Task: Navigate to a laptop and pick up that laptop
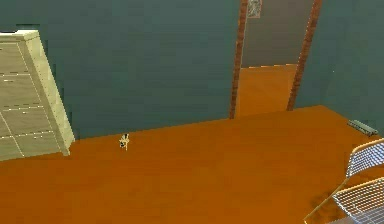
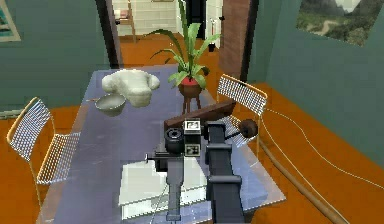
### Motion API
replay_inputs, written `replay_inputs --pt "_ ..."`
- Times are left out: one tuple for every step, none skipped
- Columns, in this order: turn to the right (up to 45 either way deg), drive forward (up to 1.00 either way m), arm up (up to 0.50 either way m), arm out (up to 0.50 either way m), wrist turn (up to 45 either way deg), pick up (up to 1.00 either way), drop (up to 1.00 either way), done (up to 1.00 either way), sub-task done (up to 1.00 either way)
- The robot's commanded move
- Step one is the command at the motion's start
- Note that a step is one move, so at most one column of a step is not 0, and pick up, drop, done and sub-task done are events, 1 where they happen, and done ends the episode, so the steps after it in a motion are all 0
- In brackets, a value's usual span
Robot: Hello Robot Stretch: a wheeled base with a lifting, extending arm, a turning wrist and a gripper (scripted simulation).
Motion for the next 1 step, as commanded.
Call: replay_inputs --pt "0.0 0.00 0.00 0.00 45.0 0.00 0.00 0.00 0.00"
